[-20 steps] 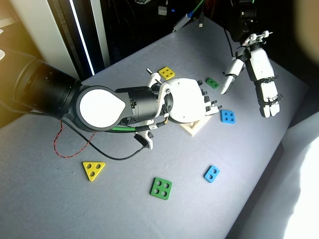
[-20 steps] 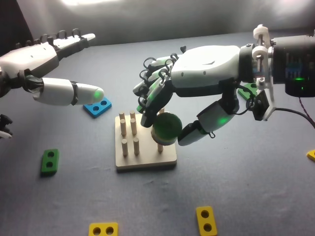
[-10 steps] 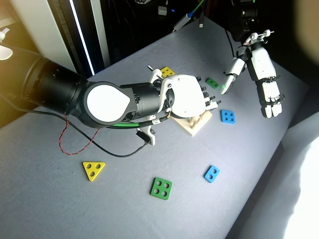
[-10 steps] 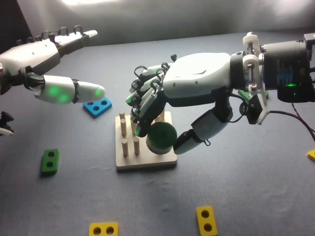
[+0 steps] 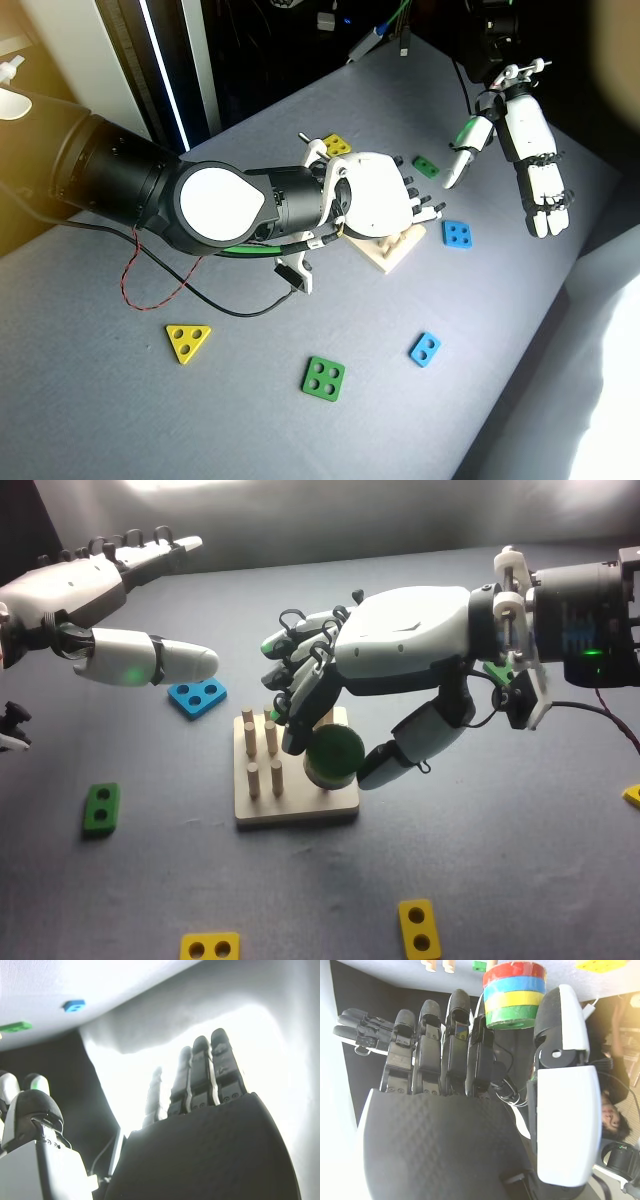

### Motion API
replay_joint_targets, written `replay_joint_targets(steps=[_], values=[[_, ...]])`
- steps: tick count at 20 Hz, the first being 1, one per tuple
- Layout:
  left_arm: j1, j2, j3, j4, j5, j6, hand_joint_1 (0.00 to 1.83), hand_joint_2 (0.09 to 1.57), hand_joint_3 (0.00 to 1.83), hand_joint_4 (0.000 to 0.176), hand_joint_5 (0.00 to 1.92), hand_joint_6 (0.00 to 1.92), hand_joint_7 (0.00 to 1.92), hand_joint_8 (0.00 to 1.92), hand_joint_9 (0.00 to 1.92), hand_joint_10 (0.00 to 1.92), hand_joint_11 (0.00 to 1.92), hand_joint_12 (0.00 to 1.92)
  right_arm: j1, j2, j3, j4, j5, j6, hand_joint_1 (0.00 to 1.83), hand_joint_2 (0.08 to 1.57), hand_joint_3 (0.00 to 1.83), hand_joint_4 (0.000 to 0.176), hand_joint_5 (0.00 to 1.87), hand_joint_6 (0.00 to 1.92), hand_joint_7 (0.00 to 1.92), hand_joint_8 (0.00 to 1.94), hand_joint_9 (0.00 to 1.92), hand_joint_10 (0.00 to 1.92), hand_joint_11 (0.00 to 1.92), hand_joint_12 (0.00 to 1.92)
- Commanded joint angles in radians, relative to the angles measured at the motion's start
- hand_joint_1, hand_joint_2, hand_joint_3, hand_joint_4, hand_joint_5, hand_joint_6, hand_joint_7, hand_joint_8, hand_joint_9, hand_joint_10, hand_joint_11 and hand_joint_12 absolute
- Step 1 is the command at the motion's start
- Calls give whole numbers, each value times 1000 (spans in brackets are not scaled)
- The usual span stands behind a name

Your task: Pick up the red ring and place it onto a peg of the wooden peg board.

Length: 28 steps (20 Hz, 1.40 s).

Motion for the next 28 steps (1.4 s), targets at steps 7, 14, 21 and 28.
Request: replay_joint_targets(steps=[7, 14, 21, 28], values=[[-18, -4, 7, -1, -110, -3, 389, 963, 2, 176, 0, 0, 0, 0, 0, 0, 0, 0, 17, -23, 18, 55, 37, -7, 1092, 1132, 1, 0, 946, 1061, 586, 2, 288, 2, 0, 407], [-19, -4, 7, 1, -107, -3, 406, 959, 0, 176, 0, 0, 0, 0, 0, 0, 0, 0, 9, -34, 26, 55, 30, -7, 1058, 1157, 1, 0, 896, 1137, 560, 2, 292, 0, 0, 130], [-20, -4, 7, 2, -106, -3, 386, 949, 0, 176, 0, 0, 0, 0, 0, 0, 0, 0, -5, -36, 34, 55, 11, -6, 1076, 1154, 0, 0, 905, 1122, 556, 2, 268, 6, 35, 29], [-21, -4, 6, 2, -106, -3, 385, 951, 0, 172, 0, 0, 0, 0, 0, 0, 0, 0, -16, -38, 41, 56, 0, -5, 1066, 1161, 1, 0, 888, 1147, 559, 0, 277, 2, 0, 154]])
